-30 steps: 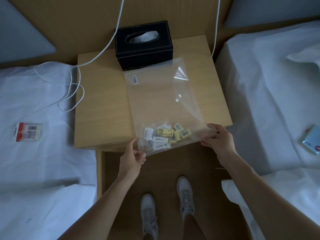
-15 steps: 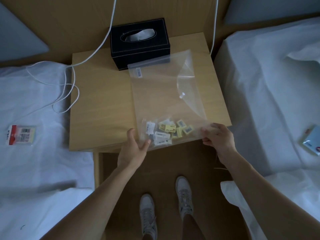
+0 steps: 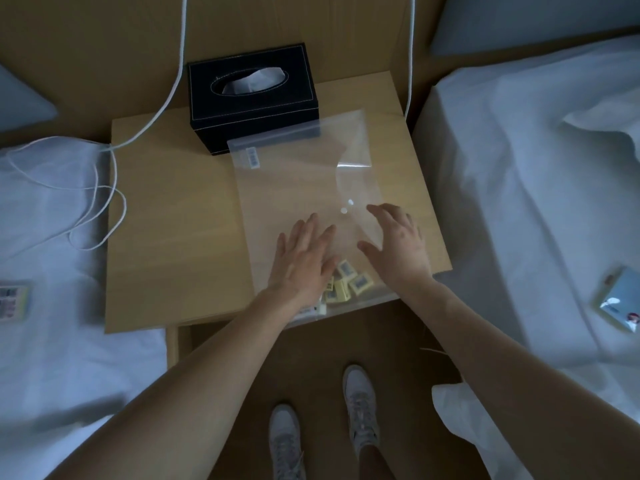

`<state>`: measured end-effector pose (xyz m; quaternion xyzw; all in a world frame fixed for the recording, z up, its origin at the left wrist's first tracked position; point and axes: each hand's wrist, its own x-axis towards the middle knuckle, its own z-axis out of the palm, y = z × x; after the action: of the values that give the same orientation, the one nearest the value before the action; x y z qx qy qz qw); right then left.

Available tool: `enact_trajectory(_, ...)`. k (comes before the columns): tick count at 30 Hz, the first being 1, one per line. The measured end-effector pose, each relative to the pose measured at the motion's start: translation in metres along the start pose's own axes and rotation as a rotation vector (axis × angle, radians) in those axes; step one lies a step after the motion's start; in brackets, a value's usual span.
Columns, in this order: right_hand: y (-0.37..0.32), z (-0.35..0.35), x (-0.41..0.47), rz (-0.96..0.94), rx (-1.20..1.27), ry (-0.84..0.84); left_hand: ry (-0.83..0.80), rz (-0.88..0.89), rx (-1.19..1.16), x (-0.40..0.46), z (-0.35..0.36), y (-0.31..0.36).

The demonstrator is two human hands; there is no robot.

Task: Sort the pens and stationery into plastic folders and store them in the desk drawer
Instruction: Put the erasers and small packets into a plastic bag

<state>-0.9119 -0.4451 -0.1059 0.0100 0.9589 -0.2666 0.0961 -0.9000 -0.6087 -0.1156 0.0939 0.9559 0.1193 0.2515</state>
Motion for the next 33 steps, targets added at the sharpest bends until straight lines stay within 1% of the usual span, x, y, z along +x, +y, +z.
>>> enact_trajectory(3,-0.009,0.008,0.020,-0.061,0.003,-0.010,-0.076,-0.012,0.125,0.016,0.000,0.003)
enact_trajectory(6,-0.011,0.017,0.033,-0.085,0.026,0.002,-0.118,-0.022,0.184,0.025,0.003,0.002)
enact_trajectory(11,0.001,0.038,0.036,-0.143,0.024,0.050,-0.121,-0.004,0.165,0.027,0.009,-0.002)
enact_trajectory(16,0.008,0.046,0.038,-0.233,0.059,0.155,-0.110,0.001,0.132,0.028,0.009,-0.004)
enact_trajectory(21,0.010,0.040,0.036,-0.306,0.053,0.147,-0.098,-0.004,0.139,0.028,0.009,-0.004)
enact_trajectory(26,0.018,0.048,0.040,-0.395,-0.004,0.083,-0.083,0.000,0.132,0.028,0.010,-0.005)
enact_trajectory(33,0.024,0.046,0.042,-0.449,-0.064,0.030,-0.074,0.010,0.107,0.027,0.009,-0.005)
